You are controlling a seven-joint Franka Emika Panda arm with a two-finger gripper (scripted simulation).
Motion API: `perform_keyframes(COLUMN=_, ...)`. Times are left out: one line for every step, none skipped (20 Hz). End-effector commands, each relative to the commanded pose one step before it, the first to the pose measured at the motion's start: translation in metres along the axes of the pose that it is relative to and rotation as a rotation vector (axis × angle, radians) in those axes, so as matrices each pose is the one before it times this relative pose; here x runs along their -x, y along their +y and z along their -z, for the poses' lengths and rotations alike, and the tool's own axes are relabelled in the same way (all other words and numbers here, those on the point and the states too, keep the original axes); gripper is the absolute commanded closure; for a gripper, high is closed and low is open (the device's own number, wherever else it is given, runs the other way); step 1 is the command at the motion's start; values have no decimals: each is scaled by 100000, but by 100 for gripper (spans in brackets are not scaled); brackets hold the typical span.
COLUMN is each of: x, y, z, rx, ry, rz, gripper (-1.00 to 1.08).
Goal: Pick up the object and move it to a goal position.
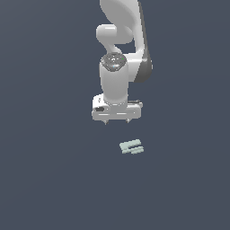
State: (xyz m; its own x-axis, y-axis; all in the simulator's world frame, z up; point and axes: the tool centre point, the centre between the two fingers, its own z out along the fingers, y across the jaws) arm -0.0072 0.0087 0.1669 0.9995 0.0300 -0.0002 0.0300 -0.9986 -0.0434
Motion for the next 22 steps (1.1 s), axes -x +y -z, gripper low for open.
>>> perform_keyframes(x=0, y=1, z=0, rx=0, ry=0, rz=0, gripper=-92)
perform_keyframes(x=3, y=58, z=2, rx=0, ry=0, rz=0, gripper=-92)
perform_keyframes(x=-1, y=46, z=-28, rx=128, ry=-59, rz=167, gripper=-92)
perform_keyframes(x=2, y=119, z=-33, rx=157, ry=-74, rz=204, gripper=-92)
perform_keyframes(x=4, y=170, z=-44, rx=211, ry=-101, rz=272, gripper=-92)
perform_keyframes(x=6, y=216, z=-56, rx=268, ry=-129, rz=341, gripper=-92)
perform_keyframes(x=7, y=248, z=-68, rx=320, ry=-156, rz=399, gripper=-92)
perform_keyframes(x=8, y=225, z=-60, rx=282, ry=-139, rz=340, gripper=-92)
perform_keyframes(x=6, y=172, z=-49, rx=223, ry=-112, rz=257, gripper=-92)
perform_keyframes(x=5, y=127, z=-34, rx=155, ry=-78, rz=165, gripper=-92)
perform_keyframes(x=1, y=70, z=-23, rx=96, ry=-49, rz=86, gripper=-92)
perform_keyframes(x=1, y=21, z=0, rx=0, ry=0, rz=0, gripper=-92)
perform_keyframes(x=-3, y=-33, z=5, rx=-30, ry=15, rz=-60, gripper=-92)
perform_keyframes(x=-2, y=-39, z=1, rx=0, ry=0, rz=0, gripper=-92)
perform_keyframes(x=7, y=-8, z=21, rx=-55, ry=30, rz=75, gripper=-92)
perform_keyframes(x=-3, y=-23, z=-3, rx=0, ry=0, rz=0, gripper=-92)
perform_keyframes(x=-9, y=17, z=-15, rx=7, ry=-7, rz=-195, gripper=-92)
perform_keyframes(x=-16, y=-7, z=-22, rx=0, ry=-6, rz=-293, gripper=-92)
perform_keyframes(x=-23, y=-20, z=-29, rx=-6, ry=-4, rz=-408, gripper=-92)
perform_keyframes(x=-30, y=-29, z=-36, rx=-11, ry=-4, rz=-526, gripper=-92)
perform_keyframes(x=-36, y=-37, z=-44, rx=-15, ry=-3, rz=-649, gripper=-92)
perform_keyframes(x=-43, y=-45, z=-52, rx=-20, ry=-3, rz=-772, gripper=-92)
